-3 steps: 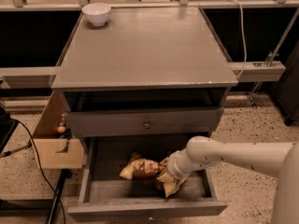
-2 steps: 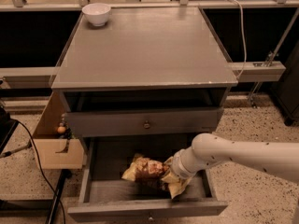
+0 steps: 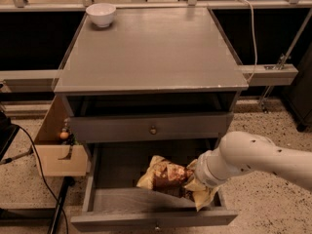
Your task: Pick brown chip bag from middle drawer and place on counter
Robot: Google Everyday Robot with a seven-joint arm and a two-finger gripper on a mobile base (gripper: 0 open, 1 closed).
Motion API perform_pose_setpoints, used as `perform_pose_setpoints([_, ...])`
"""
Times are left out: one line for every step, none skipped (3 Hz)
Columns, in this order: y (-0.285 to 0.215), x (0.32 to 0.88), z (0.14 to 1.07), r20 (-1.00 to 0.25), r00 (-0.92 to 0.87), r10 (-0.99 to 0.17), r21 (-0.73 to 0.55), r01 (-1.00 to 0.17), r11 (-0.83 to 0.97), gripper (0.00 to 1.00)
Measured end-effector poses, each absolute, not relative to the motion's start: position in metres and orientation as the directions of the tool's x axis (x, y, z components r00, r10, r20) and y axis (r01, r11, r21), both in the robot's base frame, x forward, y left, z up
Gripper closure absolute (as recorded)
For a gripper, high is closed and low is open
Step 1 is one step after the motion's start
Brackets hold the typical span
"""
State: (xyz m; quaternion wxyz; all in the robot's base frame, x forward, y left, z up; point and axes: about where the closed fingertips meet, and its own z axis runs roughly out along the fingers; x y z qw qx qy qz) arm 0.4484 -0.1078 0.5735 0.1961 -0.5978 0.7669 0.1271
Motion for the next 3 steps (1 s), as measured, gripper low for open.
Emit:
perform_pose_setpoints([-0.111, 0.453, 0.584, -0.45, -0.203, -0.87, -0.042, -0.968, 0.248, 1.0])
perform_pose_setpoints([-0.116, 0.459, 0.614, -0.466, -0.191, -0.864, -0.051, -0.969, 0.241, 1.0])
perform_pose_setpoints([-0.127, 0.462, 0.663, -0.467, -0.183, -0.865, -0.076, -0.966, 0.245, 1.0])
